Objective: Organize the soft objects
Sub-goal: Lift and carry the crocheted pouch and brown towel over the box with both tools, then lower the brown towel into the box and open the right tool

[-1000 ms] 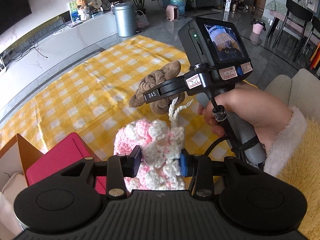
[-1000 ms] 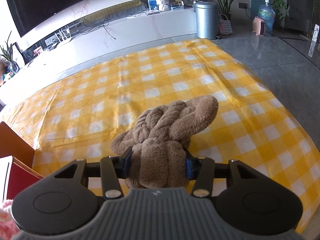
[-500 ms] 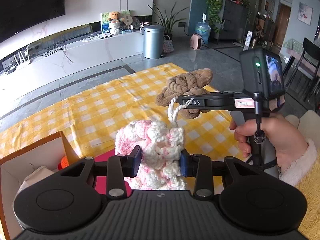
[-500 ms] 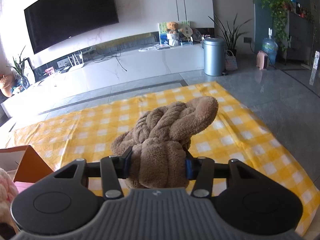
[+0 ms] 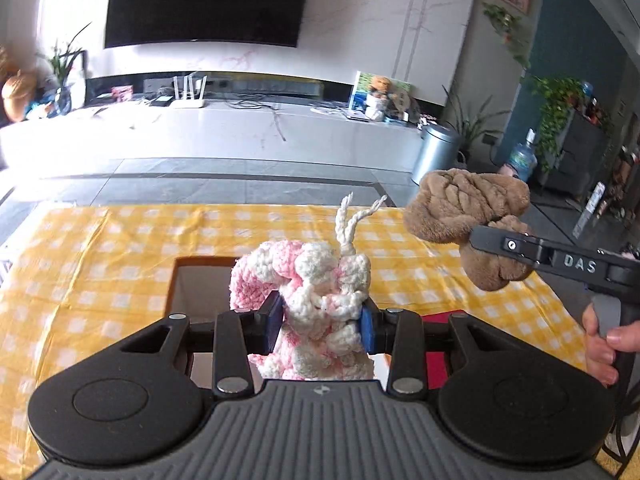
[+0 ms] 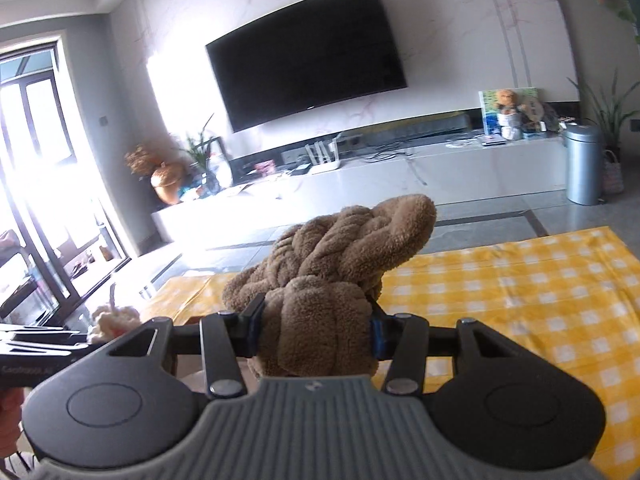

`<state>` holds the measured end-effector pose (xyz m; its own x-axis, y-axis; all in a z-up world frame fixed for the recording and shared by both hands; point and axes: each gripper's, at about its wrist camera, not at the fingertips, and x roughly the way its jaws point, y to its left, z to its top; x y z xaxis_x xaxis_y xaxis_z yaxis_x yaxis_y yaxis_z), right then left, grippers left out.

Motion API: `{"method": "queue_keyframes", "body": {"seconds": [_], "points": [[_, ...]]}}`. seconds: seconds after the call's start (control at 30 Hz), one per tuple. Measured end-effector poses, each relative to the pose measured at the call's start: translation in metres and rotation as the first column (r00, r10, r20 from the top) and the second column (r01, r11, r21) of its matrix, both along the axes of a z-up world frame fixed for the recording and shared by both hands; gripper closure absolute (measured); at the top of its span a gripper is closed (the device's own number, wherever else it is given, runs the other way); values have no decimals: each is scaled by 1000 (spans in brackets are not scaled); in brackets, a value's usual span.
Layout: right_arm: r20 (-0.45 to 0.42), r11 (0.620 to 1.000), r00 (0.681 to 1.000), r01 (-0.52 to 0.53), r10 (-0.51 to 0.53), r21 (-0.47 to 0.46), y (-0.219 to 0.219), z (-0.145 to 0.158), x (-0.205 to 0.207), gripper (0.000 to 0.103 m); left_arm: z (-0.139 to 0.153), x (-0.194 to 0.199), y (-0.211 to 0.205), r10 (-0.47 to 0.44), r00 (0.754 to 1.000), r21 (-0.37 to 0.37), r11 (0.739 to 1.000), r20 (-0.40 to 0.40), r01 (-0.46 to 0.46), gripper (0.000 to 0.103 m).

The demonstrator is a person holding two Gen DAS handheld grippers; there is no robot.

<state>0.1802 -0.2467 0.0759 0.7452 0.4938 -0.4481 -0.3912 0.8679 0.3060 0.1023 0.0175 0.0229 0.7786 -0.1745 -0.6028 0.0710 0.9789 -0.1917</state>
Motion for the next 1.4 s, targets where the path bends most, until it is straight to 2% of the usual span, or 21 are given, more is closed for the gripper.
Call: {"method": "queue_keyframes", "body": {"seconds": [0.1, 0.2, 0.3, 0.4, 0.47, 0.57, 0.63, 0.7, 0.83, 0.9, 0.93, 1.0, 1.03, 1.1, 1.23, 1.27, 1.3, 1.4], "points": [[-41, 994, 994, -105, 105, -7, 37, -6, 1, 54, -12, 0, 30, 67, 998, -70, 995, -20, -68, 60], [-109, 984, 979, -178, 173, -31, 72, -19, 9, 54, -23, 3, 49, 122, 992, -43, 992, -26, -123, 60], [-171, 972, 971, -190, 166, -136, 107, -35, 19, 54, -30, -3, 64, 161, 986, -1, 987, -33, -161, 60], [-293, 955, 946, -207, 139, -214, 137, -60, 39, 54, -35, -9, 75, 166, 985, -25, 986, -53, -167, 60], [-360, 929, 926, -232, 119, -290, 156, -77, 50, 54, -38, -16, 80, 137, 989, -36, 990, -56, -139, 60], [-408, 887, 909, -253, 81, -387, 178, -96, 64, 54, -37, -21, 80, 115, 992, -32, 993, -48, -116, 60], [-414, 863, 909, -246, 48, -441, 185, -105, 72, 54, -37, -22, 82, 112, 992, -45, 992, -51, -115, 60], [-392, 814, 919, -247, 25, -527, 195, -115, 75, 54, -36, -23, 83, 104, 993, -48, 993, -51, -107, 60], [-397, 725, 917, -291, 26, -625, 208, -123, 69, 46, -41, -21, 85, 93, 994, -45, 994, -55, -96, 59], [-383, 703, 923, -286, 21, -651, 206, -122, 64, 28, -41, -20, 83, 95, 994, -40, 994, -55, -97, 59], [-361, 691, 932, -280, 30, -667, 204, -119, 59, 28, -40, -21, 82, 95, 994, -36, 995, -56, -97, 59], [-300, 666, 953, -250, 42, -702, 202, -111, 50, 18, -39, -22, 82, 96, 994, -37, 995, -56, -98, 59], [-268, 660, 962, -236, 54, -713, 201, -104, 45, 18, -40, -22, 82, 93, 994, -39, 995, -58, -96, 59], [-218, 686, 973, -213, 82, -696, 192, -85, 30, 10, -40, -23, 83, 93, 994, -43, 994, -58, -96, 59], [-143, 798, 985, -158, 91, -581, 171, -52, 19, 9, -40, -20, 86, 93, 994, -50, 994, -63, -96, 59], [-123, 833, 988, -145, 93, -533, 168, -47, 21, 13, -40, -20, 85, 93, 994, -50, 994, -63, -96, 59], [-124, 849, 988, -147, 96, -508, 170, -47, 25, 26, -41, -19, 85, 91, 994, -49, 994, -65, -95, 59], [-176, 830, 981, -163, 80, -533, 183, -66, 43, 57, -42, -18, 82, 88, 994, -38, 995, -67, -91, 59]]}}
